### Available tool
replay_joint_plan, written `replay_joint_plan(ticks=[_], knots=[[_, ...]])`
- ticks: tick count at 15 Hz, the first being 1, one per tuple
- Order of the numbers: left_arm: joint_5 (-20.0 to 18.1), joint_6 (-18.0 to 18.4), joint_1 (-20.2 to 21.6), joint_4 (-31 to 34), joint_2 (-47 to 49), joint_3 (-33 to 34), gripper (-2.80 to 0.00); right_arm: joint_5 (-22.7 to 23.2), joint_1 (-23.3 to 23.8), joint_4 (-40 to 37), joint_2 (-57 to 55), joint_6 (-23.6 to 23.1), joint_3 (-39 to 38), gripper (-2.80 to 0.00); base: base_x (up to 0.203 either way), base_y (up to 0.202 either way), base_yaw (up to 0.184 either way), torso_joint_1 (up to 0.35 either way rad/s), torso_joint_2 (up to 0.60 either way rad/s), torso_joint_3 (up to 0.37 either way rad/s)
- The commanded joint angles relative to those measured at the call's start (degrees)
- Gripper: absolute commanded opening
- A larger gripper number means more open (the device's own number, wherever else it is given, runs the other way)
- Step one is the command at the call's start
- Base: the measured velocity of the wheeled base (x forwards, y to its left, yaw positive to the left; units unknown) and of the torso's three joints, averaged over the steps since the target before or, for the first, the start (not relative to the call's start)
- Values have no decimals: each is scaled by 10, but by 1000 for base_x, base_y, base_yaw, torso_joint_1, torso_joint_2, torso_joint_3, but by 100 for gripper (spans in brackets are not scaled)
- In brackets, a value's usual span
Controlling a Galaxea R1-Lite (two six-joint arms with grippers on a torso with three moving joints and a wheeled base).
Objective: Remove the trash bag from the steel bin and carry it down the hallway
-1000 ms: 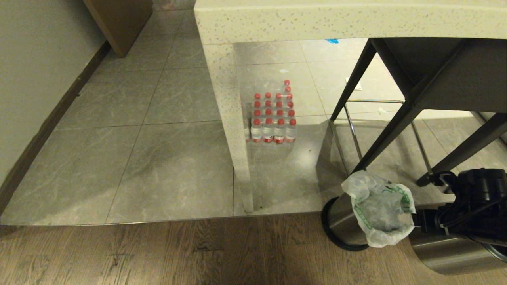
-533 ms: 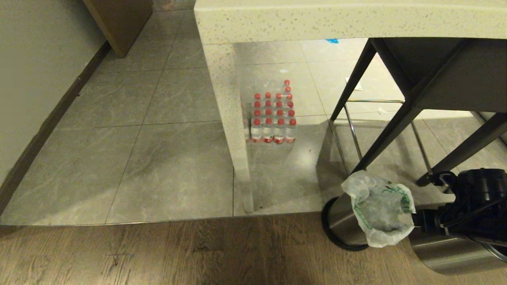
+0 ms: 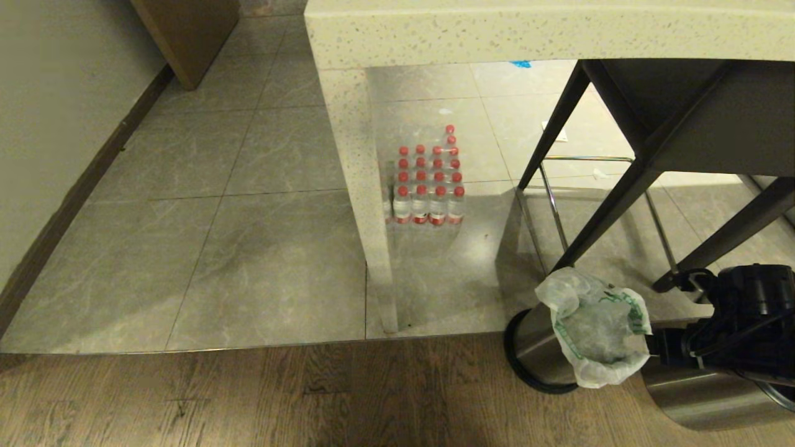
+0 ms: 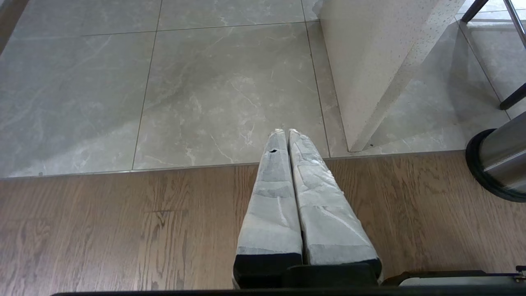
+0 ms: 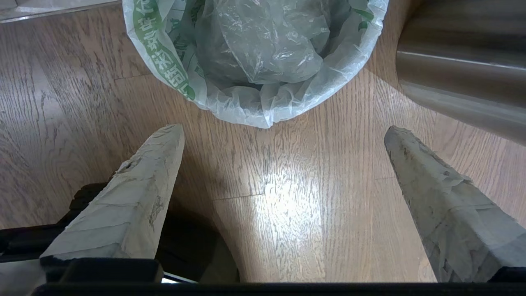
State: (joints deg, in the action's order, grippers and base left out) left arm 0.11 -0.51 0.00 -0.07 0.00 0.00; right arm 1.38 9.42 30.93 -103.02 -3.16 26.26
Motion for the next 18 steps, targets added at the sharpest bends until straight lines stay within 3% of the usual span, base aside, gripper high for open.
replay_joint_plan(ticks=[1,18], knots=[[0,-1,0,0,0,0,-280,-25,-95,-397,1029,46,-225,0,0,0,0,0,0,0],[1,0,0,0,-1,0,-280,-25,-95,-397,1029,46,-225,0,0,0,0,0,0,0]])
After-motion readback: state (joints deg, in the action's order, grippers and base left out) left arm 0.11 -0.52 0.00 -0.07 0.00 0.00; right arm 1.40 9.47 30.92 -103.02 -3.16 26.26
